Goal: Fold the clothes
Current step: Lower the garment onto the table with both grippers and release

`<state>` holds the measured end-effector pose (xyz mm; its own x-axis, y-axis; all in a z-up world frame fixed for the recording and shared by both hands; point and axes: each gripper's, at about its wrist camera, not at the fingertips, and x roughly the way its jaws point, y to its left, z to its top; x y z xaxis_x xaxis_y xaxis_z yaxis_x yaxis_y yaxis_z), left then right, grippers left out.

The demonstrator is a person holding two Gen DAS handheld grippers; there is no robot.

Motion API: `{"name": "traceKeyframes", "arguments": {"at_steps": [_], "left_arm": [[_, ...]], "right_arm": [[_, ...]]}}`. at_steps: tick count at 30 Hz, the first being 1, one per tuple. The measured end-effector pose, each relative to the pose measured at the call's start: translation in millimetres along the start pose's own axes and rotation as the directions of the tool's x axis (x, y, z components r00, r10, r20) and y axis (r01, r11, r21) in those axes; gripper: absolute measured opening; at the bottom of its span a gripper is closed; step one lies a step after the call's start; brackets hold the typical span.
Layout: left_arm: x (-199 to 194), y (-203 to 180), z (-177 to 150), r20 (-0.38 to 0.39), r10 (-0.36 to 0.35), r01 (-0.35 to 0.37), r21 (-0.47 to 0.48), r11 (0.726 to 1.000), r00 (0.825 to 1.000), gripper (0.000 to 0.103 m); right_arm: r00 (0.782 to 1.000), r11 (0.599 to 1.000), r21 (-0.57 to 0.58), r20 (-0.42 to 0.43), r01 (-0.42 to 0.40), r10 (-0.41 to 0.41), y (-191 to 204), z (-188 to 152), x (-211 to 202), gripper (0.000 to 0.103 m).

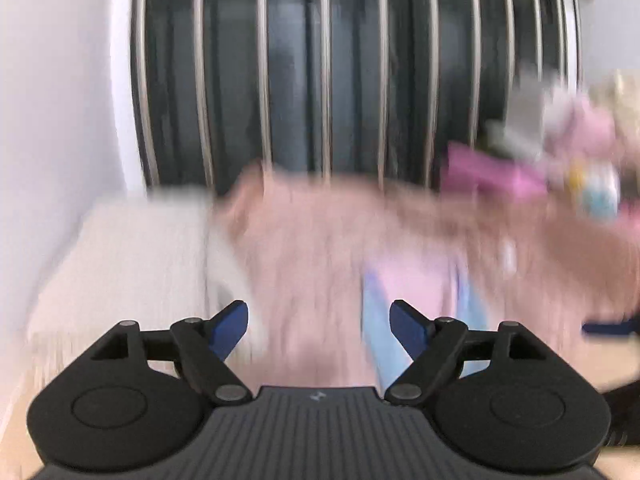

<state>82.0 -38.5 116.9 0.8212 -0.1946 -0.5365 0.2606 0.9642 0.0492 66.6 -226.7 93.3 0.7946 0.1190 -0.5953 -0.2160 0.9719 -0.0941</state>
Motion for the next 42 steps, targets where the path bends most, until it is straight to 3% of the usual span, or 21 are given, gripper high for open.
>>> {"name": "traceKeyframes", "arguments": {"at_steps": [4, 6, 7, 9, 10, 13, 14, 16, 20, 22, 23, 25, 28, 30, 32, 34, 37, 39, 41, 42], "left_arm": [[-16.9, -18.5, -75.5, -0.076, -0.163, 0.156, -0.092, 0.983, 0.984, 0.079], [-15.9, -25.5, -92.5, -0.100, -0.178, 0.164, -0.129, 0.978, 0.979, 0.077], [-14.8, -29.0, -99.3, -0.111, -0.176, 0.160, -0.141, 0.977, 0.978, 0.070], [-9.5, -33.6, -105.4, -0.120, -0.164, 0.147, -0.140, 0.979, 0.979, 0.045], [-5.3, -33.4, -107.2, -0.130, -0.166, 0.146, -0.147, 0.978, 0.978, 0.009], [-3.9, -18.2, -111.5, -0.130, -0.190, 0.156, -0.230, 0.961, 0.973, 0.004], [-8.1, -10.9, -114.4, -0.118, -0.186, 0.151, -0.256, 0.955, 0.975, 0.004], [-24.0, 7.3, -121.8, -0.084, -0.171, 0.137, -0.320, 0.938, 0.982, 0.004], [-72.7, 54.8, -144.3, 0.002, -0.217, 0.190, -0.491, 0.850, 0.976, 0.004], [-85.5, 67.2, -155.5, -0.009, -0.165, 0.135, -0.530, 0.837, 0.986, 0.005], [-91.2, 70.9, -160.5, -0.027, -0.117, 0.085, -0.530, 0.844, 0.993, 0.012], [-101.8, 72.9, -169.0, -0.063, -0.020, -0.014, -0.497, 0.868, 0.998, 0.018], [-125.1, 61.1, -176.4, -0.014, -0.146, 0.122, -0.477, 0.870, 0.989, 0.021], [-134.0, 46.3, -176.5, 0.015, -0.210, 0.196, -0.434, 0.880, 0.978, 0.030], [-131.5, 31.6, -175.7, 0.010, -0.246, 0.229, -0.398, 0.888, 0.969, 0.035], [-125.5, 19.0, -175.2, -0.010, -0.260, 0.239, -0.367, 0.899, 0.966, 0.035], [-112.5, 13.9, -177.7, -0.058, -0.221, 0.187, -0.358, 0.915, 0.973, 0.035], [-103.8, 16.6, -181.7, -0.072, -0.227, 0.179, -0.405, 0.896, 0.971, 0.031], [-99.7, 20.3, -185.6, -0.065, -0.243, 0.190, -0.448, 0.874, 0.968, 0.002], [-98.0, 22.5, -187.2, -0.060, -0.249, 0.193, -0.467, 0.863, 0.967, 0.002]], "right_arm": [[0.998, 0.995, 0.076, -0.019, -0.058, 0.060, 4.5, -58.9, -9.9, 0.073], [0.996, 0.992, 0.094, -0.017, -0.081, 0.083, 6.7, -68.0, -6.9, 0.065], [0.995, 0.990, 0.103, -0.017, -0.092, 0.094, 7.8, -72.2, -5.2, 0.059], [0.997, 0.993, 0.098, -0.027, -0.068, 0.070, 11.7, -74.7, 3.5, 0.056], [0.996, 0.993, 0.098, -0.047, -0.065, 0.070, 13.0, -75.4, 10.5, 0.045], [0.991, 0.987, 0.120, -0.063, -0.109, 0.118, 13.4, -79.2, 19.5, 0.006], [0.993, 0.985, 0.139, -0.053, -0.100, 0.108, 11.1, -80.0, 16.3, 0.003], [0.997, 0.980, 0.187, -0.020, -0.067, 0.072, 4.4, -82.4, 4.6, 0.002], [0.998, 0.957, 0.284, 0.046, -0.061, 0.050, -17.5, -94.1, -38.8, 0.002], [0.998, 0.953, 0.298, 0.053, -0.060, 0.046, -23.0, -101.3, -55.8, 0.005], [0.999, 0.957, 0.287, 0.040, -0.040, 0.030, -21.0, -104.8, -58.7, 0.011], [0.999, 0.967, 0.254, 0.033, 0.001, -0.009, -11.4, -113.7, -67.2, 0.033], [0.991, 0.964, 0.241, 0.104, -0.112, 0.089, 6.6, -128.3, -94.9, 0.034], [0.965, 0.942, 0.218, 0.128, -0.255, 0.231, 23.3, -137.8, -107.7, 0.039], [0.933, 0.917, 0.176, 0.091, -0.359, 0.348, 43.8, -145.1, -106.3, 0.039], [0.938, 0.932, 0.109, 0.072, -0.346, 0.340, 58.6, -152.0, -106.2, 0.039], [0.939, 0.939, 0.022, 0.051, -0.342, 0.340, 75.2, -161.6, -107.9, 0.039], [0.925, 0.926, -0.006, 0.043, -0.377, 0.377, 78.1, -167.1, -111.8, 0.040], [0.910, 0.911, -0.003, 0.038, -0.413, 0.413, 80.0, -171.6, -110.8, 0.040], [0.911, 0.912, -0.007, 0.034, -0.411, 0.411, 83.9, -174.9, -109.7, 0.039]]}}
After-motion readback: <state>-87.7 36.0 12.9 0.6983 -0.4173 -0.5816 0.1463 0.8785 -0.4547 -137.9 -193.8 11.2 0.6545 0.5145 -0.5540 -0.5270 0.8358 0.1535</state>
